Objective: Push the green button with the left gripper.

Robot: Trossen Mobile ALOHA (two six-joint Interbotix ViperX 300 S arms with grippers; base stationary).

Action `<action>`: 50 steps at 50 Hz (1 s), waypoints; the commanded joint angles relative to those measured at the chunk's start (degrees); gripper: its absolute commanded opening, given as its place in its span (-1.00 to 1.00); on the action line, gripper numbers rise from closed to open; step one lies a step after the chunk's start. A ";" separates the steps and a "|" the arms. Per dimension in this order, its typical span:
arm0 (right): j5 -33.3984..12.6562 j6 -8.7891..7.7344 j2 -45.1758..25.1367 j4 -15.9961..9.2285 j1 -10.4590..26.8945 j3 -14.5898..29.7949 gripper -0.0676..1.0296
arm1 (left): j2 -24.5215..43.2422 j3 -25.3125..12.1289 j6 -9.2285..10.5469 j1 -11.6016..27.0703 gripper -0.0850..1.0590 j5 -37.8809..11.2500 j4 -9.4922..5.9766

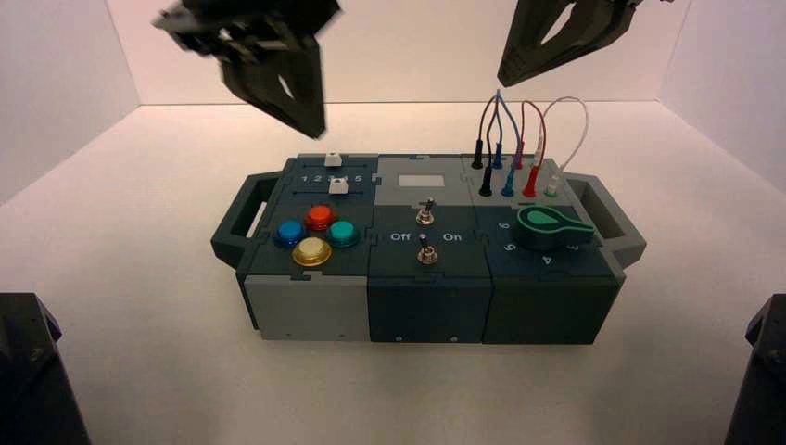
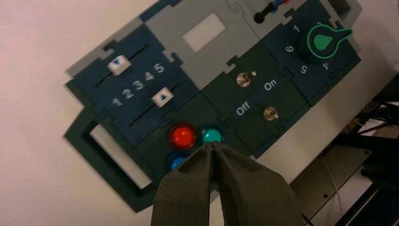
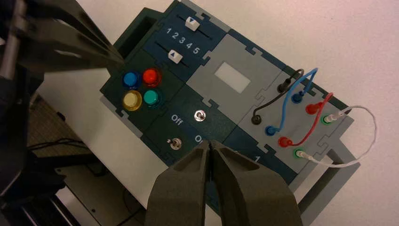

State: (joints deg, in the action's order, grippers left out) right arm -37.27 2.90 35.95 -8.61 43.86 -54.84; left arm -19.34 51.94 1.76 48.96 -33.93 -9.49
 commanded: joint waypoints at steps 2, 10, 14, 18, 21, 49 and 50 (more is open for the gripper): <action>0.44 -0.18 0.44 0.09 -0.09 1.93 -0.91 | 2.99 -1.93 0.18 0.35 -0.91 0.79 -0.26; 0.35 -0.09 0.97 0.09 -0.18 1.76 -0.91 | 5.27 -1.76 0.09 1.05 -0.91 0.97 -0.18; 0.35 0.00 1.05 0.09 -0.18 1.85 -0.91 | 6.42 -1.76 0.00 1.49 -0.91 1.32 -0.26; 0.35 0.09 1.05 0.26 -0.18 1.93 -0.91 | 7.56 -1.93 -0.09 1.93 -0.91 1.58 -0.18; 0.35 0.09 1.14 0.09 -0.18 1.93 -0.91 | 8.17 -1.93 -0.09 2.37 -0.91 1.93 -0.26; 0.35 0.26 1.76 0.09 -0.18 1.93 -0.91 | 13.10 -2.11 -0.79 3.25 -0.91 2.64 -0.09; 0.35 0.26 1.76 0.09 -0.18 1.93 -0.91 | 13.45 -2.11 -0.79 3.25 -0.91 2.64 0.00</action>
State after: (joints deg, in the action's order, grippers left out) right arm -37.27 2.99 37.27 -8.44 43.77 -54.76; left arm -6.06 51.15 1.14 52.03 -31.64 -9.58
